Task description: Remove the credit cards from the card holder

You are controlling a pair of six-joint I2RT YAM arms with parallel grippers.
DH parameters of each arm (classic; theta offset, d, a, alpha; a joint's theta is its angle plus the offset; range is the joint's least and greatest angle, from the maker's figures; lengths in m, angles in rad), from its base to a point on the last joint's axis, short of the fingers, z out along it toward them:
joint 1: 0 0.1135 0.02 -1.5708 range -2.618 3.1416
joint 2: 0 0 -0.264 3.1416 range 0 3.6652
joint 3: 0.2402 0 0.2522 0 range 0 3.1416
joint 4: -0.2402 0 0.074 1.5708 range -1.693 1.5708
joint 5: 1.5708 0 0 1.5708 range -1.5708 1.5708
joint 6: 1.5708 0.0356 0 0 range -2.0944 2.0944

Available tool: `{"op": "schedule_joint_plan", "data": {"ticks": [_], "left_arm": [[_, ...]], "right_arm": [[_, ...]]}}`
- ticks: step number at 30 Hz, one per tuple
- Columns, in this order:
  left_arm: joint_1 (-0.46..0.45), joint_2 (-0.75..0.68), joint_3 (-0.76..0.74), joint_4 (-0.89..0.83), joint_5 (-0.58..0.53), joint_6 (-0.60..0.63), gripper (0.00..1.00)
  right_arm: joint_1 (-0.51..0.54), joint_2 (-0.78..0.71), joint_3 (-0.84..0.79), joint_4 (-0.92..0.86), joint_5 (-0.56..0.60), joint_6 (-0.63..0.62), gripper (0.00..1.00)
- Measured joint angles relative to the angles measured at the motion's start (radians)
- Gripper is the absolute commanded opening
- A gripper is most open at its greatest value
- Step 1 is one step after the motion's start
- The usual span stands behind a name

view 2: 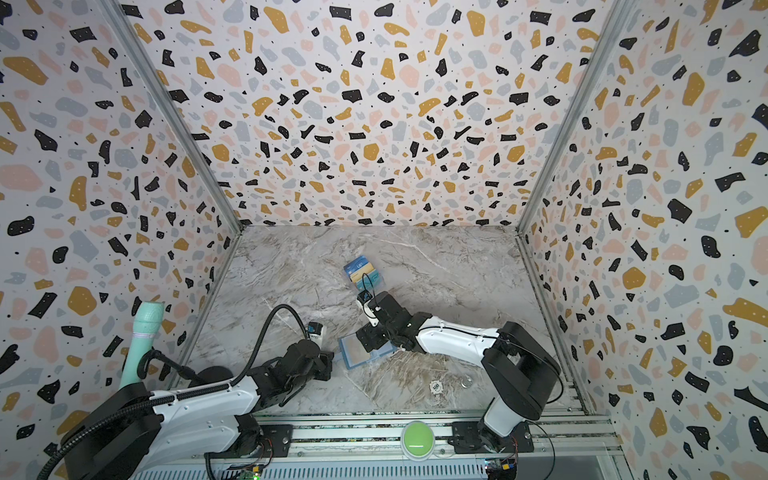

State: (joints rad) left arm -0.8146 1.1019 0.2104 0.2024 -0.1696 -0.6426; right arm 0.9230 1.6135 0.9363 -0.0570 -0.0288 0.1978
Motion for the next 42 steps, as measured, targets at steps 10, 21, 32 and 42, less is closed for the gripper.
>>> {"op": "schedule_joint_plan", "data": {"ticks": [10, 21, 32, 42], "left_arm": [[0.000, -0.013, -0.036, 0.040, 0.002, -0.020, 0.03], [0.000, -0.002, -0.036, 0.063, -0.004, -0.028, 0.02], [0.000, 0.007, -0.040, 0.072, -0.008, -0.029, 0.02], [0.000, 0.017, -0.041, 0.084, -0.008, -0.028, 0.02]], "right_arm": [[0.068, 0.047, 0.003, -0.039, -0.024, -0.026, 0.89], [0.107, 0.095, 0.006, -0.062, -0.027, -0.069, 0.87], [0.117, 0.132, 0.043, -0.064, 0.000, -0.075, 0.86], [0.119, 0.165, 0.064, -0.078, 0.028, -0.070, 0.81]]}}
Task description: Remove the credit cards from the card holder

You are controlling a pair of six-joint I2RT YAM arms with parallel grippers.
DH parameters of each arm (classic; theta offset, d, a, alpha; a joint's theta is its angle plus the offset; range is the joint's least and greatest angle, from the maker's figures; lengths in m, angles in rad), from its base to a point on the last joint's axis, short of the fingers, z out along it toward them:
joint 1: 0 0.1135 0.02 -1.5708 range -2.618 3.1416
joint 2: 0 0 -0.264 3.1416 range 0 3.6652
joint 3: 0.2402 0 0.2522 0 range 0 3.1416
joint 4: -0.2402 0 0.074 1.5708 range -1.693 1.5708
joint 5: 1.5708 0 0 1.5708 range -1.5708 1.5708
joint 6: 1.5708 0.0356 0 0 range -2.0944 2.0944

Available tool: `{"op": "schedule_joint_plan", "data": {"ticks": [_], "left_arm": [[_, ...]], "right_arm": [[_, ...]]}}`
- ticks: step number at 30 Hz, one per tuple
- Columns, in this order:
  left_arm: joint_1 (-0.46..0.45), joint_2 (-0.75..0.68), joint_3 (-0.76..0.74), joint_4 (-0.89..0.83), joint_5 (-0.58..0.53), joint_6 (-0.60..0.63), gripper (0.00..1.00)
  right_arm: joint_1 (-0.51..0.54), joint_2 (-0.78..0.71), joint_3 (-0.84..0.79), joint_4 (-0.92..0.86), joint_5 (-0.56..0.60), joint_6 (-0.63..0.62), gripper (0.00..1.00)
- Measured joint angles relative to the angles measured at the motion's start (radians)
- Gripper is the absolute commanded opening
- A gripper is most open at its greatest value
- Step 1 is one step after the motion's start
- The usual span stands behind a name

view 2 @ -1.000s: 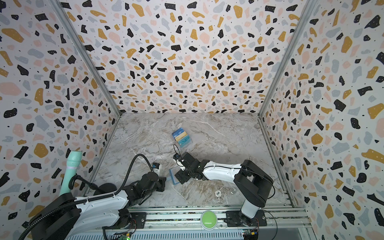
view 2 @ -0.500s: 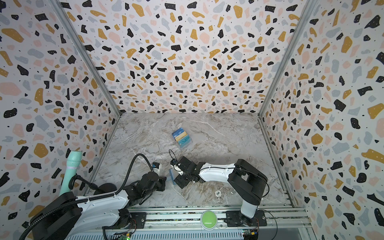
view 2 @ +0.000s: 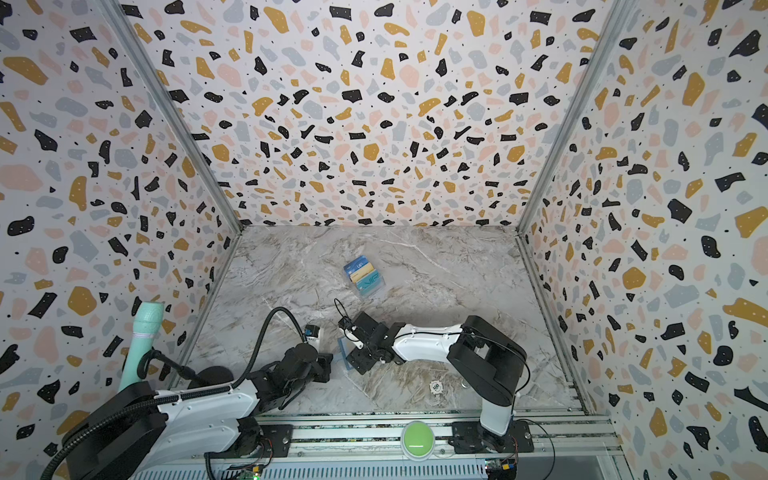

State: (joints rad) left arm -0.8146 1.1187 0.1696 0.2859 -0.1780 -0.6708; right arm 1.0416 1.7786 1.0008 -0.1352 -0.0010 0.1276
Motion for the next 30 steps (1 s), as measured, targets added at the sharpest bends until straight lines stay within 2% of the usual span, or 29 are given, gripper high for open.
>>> {"op": "schedule_joint_plan", "data": {"ticks": [22, 27, 30], "left_arm": [[0.000, 0.000, -0.006, 0.011, -0.004, 0.000, 0.01], [0.000, 0.000, -0.008, 0.013, -0.005, 0.000, 0.01], [0.000, 0.000, -0.012, 0.021, -0.006, 0.000, 0.01]], "right_arm": [[0.008, 0.005, 0.019, -0.025, 0.086, 0.023, 0.63], [0.008, 0.005, 0.021, -0.030, 0.114, 0.030, 0.53], [0.007, 0.005, 0.021, -0.034, 0.138, 0.032, 0.51]]}}
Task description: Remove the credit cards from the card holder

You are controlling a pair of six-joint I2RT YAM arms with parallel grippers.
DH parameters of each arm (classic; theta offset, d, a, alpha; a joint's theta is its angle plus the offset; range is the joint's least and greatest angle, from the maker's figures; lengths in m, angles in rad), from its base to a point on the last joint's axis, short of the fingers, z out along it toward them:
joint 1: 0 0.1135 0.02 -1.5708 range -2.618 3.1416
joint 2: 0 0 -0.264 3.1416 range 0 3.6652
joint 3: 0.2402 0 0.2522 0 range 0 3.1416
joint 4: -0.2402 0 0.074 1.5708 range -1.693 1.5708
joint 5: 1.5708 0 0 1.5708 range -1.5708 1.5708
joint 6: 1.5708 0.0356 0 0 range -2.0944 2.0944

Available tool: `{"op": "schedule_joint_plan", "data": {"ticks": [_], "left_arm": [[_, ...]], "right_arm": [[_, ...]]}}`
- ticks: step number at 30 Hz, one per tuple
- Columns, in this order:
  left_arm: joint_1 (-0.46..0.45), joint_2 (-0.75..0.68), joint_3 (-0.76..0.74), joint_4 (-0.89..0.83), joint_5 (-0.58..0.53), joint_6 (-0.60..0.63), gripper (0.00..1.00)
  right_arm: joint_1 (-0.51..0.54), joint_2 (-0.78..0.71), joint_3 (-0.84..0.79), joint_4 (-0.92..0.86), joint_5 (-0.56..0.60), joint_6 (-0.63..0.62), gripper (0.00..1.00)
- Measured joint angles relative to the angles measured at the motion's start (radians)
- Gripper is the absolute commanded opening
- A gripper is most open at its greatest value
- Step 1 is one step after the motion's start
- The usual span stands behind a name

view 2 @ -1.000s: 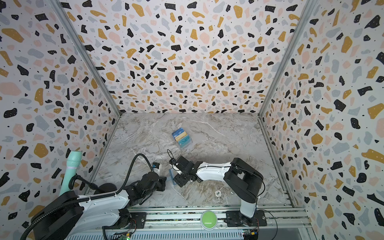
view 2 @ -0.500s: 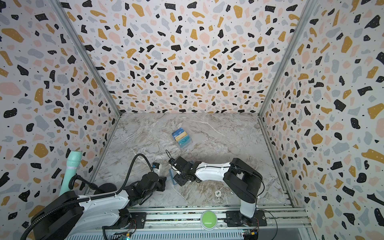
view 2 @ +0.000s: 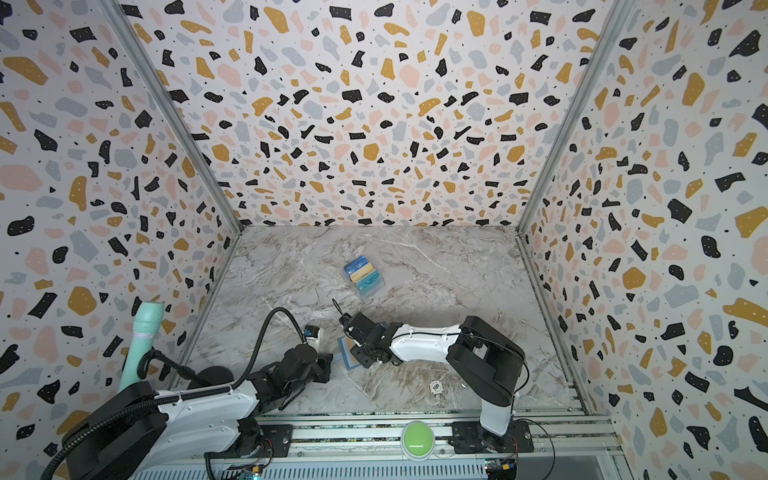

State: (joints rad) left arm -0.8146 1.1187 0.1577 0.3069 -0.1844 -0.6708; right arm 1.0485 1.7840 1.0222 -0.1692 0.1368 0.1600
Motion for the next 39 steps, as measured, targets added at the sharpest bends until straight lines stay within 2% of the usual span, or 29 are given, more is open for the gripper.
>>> {"op": "schedule_joint_plan", "data": {"ticks": [13, 16, 20, 22, 29, 39], "left_arm": [[0.000, 0.000, -0.001, 0.002, -0.001, 0.000, 0.01], [0.000, 0.000, -0.001, 0.002, -0.001, 0.000, 0.01], [0.000, 0.000, -0.002, 0.002, -0.001, 0.000, 0.01], [0.000, 0.000, -0.002, 0.003, -0.001, 0.000, 0.01], [0.000, -0.001, -0.003, 0.005, -0.001, 0.000, 0.01], [0.000, 0.000, -0.005, 0.009, -0.001, 0.000, 0.01]], "right_arm": [[-0.013, -0.008, 0.002, -0.035, 0.073, 0.014, 0.45], [-0.013, -0.035, -0.019, -0.025, 0.053, 0.013, 0.52], [-0.014, -0.121, -0.075, 0.010, -0.013, 0.000, 0.67], [-0.015, -0.145, -0.082, 0.027, -0.044, -0.011, 0.71], [-0.010, -0.134, -0.082, 0.054, -0.126, -0.053, 0.76], [0.024, -0.061, -0.075, 0.050, -0.143, -0.093, 0.78]]}}
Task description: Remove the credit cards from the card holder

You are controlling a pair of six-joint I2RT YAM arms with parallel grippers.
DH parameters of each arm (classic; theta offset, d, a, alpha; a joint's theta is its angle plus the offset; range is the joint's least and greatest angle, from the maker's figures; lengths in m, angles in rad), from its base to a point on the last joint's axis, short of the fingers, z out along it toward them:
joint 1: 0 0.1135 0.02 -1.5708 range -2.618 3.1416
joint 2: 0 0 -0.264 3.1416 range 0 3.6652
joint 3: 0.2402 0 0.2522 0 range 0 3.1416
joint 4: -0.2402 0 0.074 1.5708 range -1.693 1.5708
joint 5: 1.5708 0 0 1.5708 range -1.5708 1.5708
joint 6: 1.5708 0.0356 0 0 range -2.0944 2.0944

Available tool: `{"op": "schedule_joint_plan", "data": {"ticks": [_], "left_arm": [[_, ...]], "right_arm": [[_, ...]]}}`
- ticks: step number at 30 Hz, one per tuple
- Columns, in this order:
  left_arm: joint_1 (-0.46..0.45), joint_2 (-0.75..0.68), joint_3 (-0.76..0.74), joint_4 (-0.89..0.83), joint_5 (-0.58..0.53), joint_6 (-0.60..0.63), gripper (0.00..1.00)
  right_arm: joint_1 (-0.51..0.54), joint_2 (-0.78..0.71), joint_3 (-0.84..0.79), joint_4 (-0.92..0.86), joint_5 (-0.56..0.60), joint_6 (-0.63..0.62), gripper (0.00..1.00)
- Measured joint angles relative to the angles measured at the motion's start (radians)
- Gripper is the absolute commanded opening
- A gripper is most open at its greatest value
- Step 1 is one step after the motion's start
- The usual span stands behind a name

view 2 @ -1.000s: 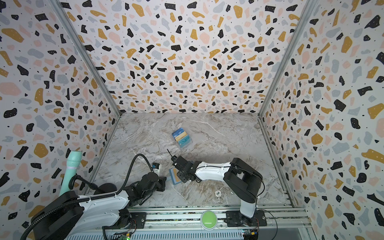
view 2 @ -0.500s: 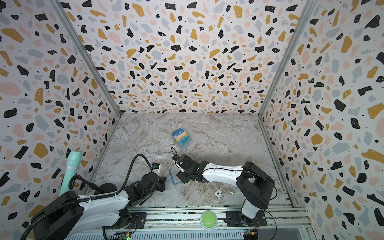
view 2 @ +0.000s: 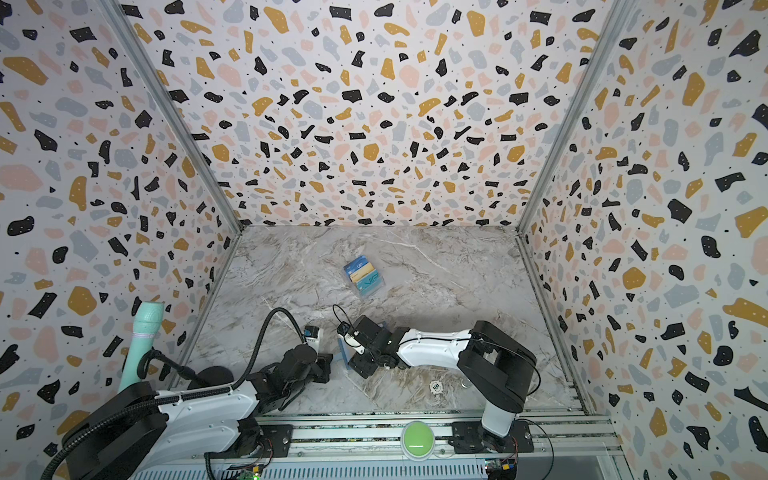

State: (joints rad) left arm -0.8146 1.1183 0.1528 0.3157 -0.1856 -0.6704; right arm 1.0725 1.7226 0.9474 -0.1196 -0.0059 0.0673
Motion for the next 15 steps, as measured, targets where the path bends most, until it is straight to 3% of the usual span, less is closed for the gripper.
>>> {"op": "schedule_joint_plan", "data": {"ticks": [15], "left_arm": [[0.000, 0.005, 0.000, 0.006, 0.000, 0.000, 0.01]], "right_arm": [[0.006, 0.026, 0.024, -0.001, 0.033, 0.004, 0.70]]}}
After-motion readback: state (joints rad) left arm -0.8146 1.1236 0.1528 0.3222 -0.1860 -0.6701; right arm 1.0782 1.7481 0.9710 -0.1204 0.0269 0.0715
